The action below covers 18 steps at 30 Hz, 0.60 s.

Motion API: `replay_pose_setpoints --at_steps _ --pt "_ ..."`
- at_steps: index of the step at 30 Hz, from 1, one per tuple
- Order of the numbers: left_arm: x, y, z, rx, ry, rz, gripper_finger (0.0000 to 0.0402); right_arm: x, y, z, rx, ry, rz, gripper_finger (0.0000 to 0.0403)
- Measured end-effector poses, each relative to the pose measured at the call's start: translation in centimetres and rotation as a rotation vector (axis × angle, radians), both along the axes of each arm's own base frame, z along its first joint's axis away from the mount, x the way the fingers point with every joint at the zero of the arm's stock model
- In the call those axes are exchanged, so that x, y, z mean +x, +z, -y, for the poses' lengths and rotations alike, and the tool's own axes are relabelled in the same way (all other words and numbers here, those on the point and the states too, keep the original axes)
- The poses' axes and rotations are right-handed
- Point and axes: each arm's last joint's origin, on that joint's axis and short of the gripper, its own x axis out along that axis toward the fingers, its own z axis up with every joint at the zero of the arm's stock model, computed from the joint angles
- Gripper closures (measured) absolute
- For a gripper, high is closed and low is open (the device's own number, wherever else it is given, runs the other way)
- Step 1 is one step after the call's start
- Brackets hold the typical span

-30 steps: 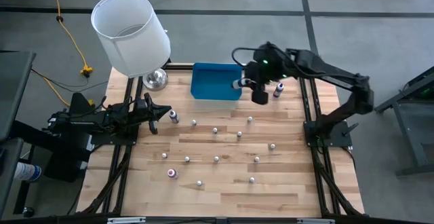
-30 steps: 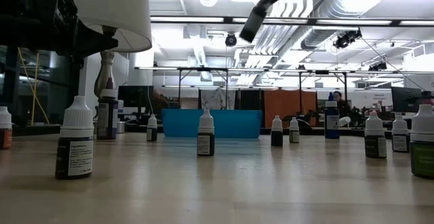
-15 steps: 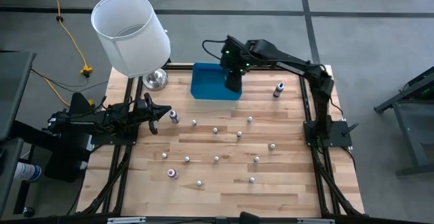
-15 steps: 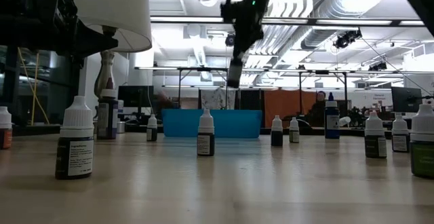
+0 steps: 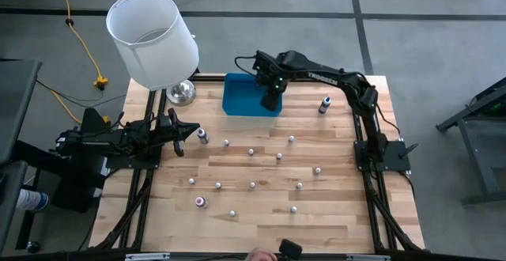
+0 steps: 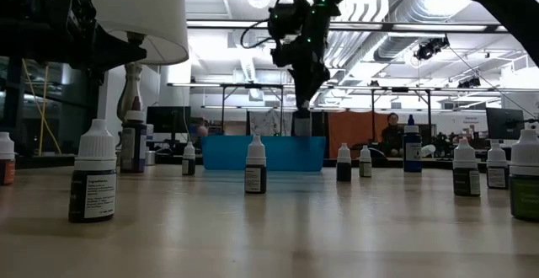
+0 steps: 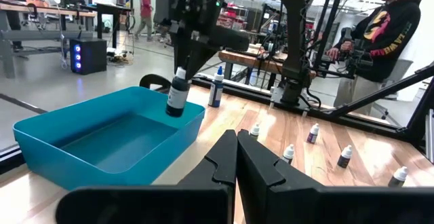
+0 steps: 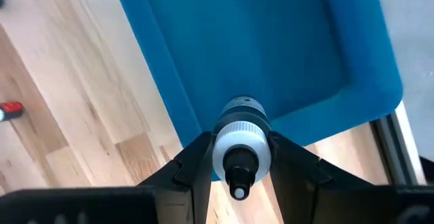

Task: Pick & Place food coloring
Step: Put the large black food coloring bottle into the blue bin

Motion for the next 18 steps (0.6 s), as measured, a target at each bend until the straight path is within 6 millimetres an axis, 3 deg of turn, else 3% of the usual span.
replay_pose_setpoints --at_steps 7,18 --pt "0.0 0.0 0.0 0.0 0.0 0.0 0.0401 -0.2 -2.5 0.0 0.037 0.028 -0.026 0.0284" --pt "0.0 0.0 0.0 0.0 0.0 0.0 0.0401 -0.2 -4.3 -0.1 0.062 0.042 0.001 0.0284"
